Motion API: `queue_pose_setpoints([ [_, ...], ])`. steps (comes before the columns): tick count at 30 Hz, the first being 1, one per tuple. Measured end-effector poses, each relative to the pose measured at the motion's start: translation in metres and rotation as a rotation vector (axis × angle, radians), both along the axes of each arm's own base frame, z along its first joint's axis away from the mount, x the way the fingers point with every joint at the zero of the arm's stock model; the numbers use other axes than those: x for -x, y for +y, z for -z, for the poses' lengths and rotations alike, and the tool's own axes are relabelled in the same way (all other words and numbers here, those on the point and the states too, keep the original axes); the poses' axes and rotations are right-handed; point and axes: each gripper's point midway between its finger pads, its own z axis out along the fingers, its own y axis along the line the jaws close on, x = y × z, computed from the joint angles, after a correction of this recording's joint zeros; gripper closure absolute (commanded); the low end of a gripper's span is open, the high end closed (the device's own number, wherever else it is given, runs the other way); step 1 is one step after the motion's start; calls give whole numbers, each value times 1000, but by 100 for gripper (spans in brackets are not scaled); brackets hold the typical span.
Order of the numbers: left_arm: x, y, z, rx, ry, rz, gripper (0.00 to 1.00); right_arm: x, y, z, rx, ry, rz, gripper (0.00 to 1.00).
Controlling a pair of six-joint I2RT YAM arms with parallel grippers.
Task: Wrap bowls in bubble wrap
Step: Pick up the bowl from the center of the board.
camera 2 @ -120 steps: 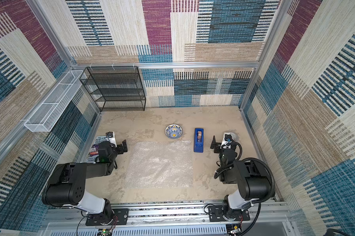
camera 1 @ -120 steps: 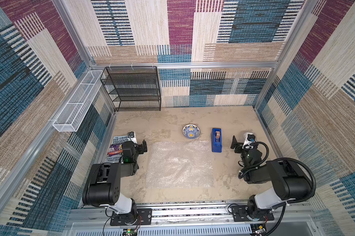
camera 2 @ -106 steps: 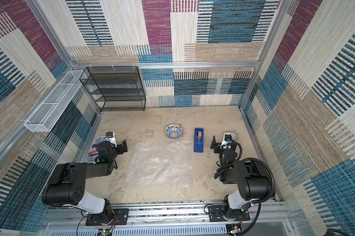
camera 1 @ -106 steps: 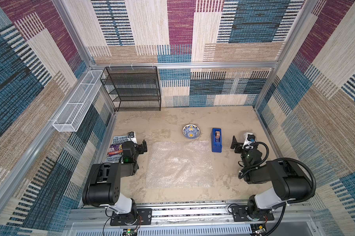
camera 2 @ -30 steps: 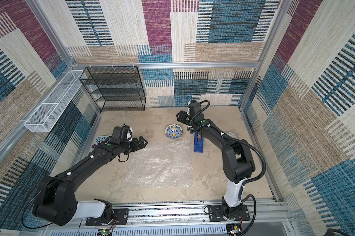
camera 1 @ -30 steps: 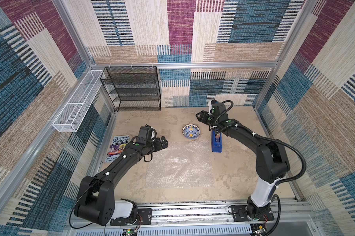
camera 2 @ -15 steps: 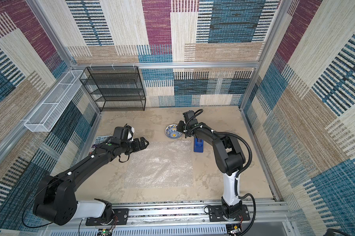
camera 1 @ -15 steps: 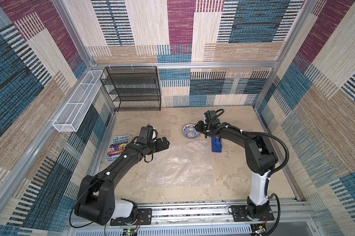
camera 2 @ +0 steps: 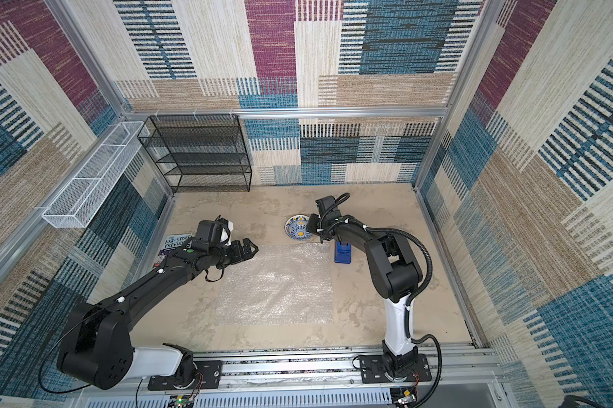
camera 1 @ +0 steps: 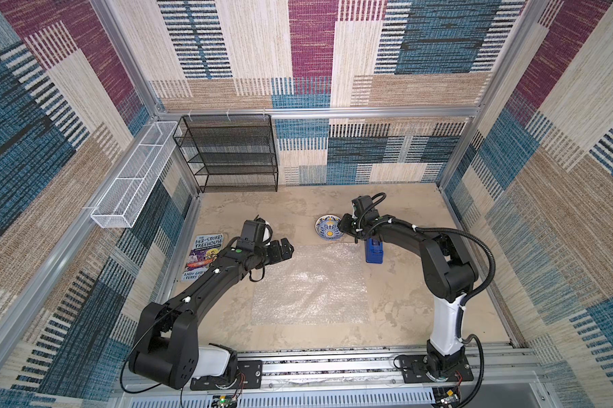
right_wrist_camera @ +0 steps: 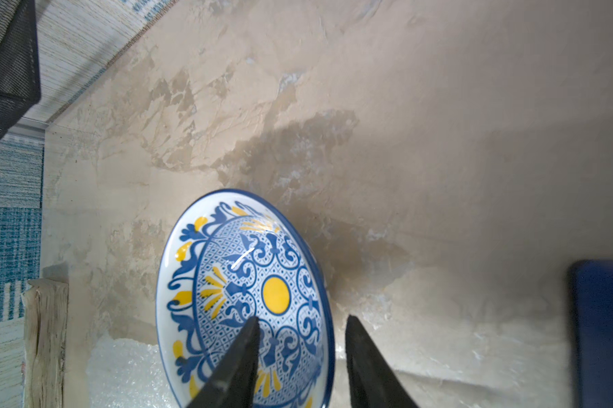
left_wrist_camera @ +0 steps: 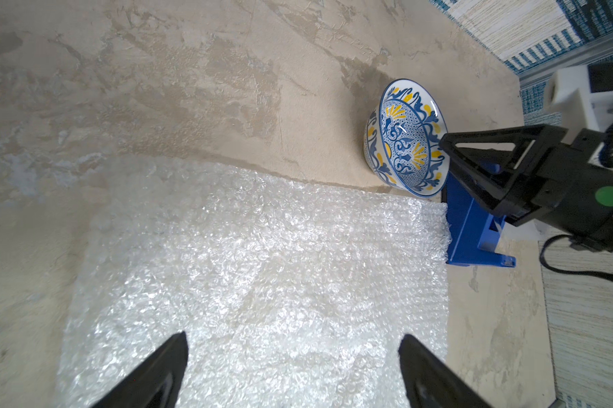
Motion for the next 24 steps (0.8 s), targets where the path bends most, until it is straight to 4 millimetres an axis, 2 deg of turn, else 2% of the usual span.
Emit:
queue_pose_setpoints([
  [9,2,1,3,-2,7,0,3,-13,12,12,-20,11,-25,77],
  [18,3,1,5,-8,10,6,3,-14,15,19,-28,26,-37,80],
  [22,5,1,6,-10,11,8,1,-15,17,20,-32,28,-41,87],
  [24,7,2,4,-8,1,8,1,-15,17,21,-29,30,-43,94],
])
